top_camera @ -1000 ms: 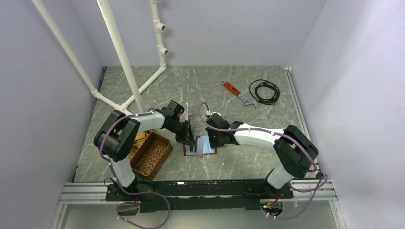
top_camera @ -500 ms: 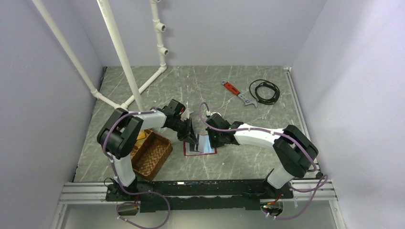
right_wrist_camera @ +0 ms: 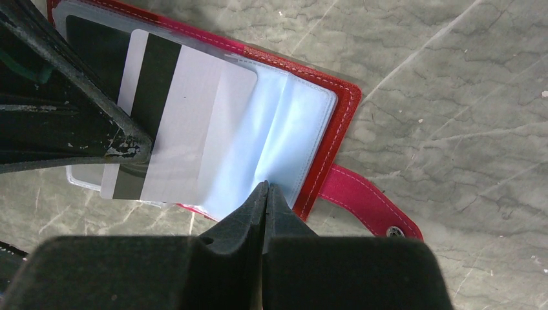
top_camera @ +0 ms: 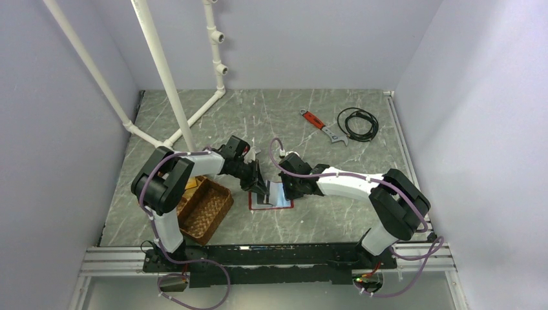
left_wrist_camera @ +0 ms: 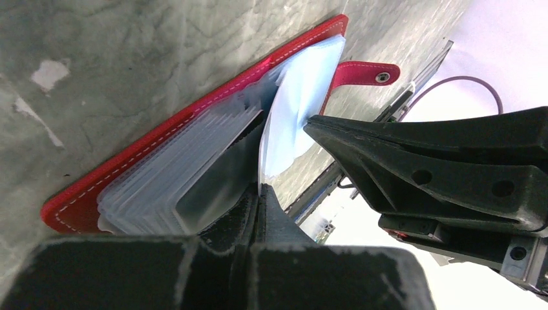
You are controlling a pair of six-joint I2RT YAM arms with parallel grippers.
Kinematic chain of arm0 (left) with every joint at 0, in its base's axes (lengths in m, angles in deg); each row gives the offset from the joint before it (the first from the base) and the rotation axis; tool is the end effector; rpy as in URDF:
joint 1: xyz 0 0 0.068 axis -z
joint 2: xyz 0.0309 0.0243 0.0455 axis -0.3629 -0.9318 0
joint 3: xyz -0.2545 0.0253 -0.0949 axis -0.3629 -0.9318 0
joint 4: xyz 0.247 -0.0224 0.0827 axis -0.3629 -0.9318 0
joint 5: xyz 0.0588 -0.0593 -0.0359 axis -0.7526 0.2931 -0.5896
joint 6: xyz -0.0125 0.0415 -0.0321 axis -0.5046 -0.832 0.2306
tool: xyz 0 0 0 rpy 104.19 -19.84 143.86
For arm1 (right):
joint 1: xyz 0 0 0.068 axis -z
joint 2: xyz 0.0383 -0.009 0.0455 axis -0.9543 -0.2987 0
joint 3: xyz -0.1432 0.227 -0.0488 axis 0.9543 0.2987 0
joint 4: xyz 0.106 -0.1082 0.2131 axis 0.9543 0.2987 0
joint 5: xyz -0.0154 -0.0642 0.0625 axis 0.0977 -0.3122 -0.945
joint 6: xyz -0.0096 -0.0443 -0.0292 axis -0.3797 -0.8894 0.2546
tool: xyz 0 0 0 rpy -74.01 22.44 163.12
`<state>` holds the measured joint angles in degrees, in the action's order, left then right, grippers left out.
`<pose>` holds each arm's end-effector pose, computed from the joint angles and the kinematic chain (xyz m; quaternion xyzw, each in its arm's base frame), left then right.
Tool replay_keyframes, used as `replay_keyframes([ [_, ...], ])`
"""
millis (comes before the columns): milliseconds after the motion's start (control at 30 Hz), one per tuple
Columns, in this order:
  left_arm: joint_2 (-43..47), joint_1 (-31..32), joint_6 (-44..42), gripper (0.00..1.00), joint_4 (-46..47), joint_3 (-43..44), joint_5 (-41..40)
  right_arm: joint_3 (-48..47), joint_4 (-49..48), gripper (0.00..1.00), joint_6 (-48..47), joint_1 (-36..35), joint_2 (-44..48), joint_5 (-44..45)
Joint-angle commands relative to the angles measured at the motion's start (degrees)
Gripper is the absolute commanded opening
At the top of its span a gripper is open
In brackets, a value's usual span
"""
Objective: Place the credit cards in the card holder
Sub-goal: Insert the credit card into the card holder.
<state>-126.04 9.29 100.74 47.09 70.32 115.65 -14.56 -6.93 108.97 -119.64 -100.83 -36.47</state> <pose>0.2780 -0.1921 0.1292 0.0132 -0.9101 0.4130 0.0321 0.2034 0.2160 0.1616 -0.1380 0.9564 0.1437 0.2137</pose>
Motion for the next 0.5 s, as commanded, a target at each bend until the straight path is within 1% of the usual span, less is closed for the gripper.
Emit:
replay_keyframes([
  [0,0.49,-0.34,3.42,0.0,4.88,-2.15,-2.07,0.08,-1.02,0.0,-0.69,0.35,0.0,-0.22],
  [300,1.87,-0.33,6.75,0.0,8.84,-5.75,-3.47,1.11,-0.17,0.0,0.1,1.25,0.72,-0.13],
  [467,1.43,-0.16,6.22,0.0,9.61,-6.58,-3.17,1.31,0.56,0.09,-0.53,2.41,2.21,-1.37],
])
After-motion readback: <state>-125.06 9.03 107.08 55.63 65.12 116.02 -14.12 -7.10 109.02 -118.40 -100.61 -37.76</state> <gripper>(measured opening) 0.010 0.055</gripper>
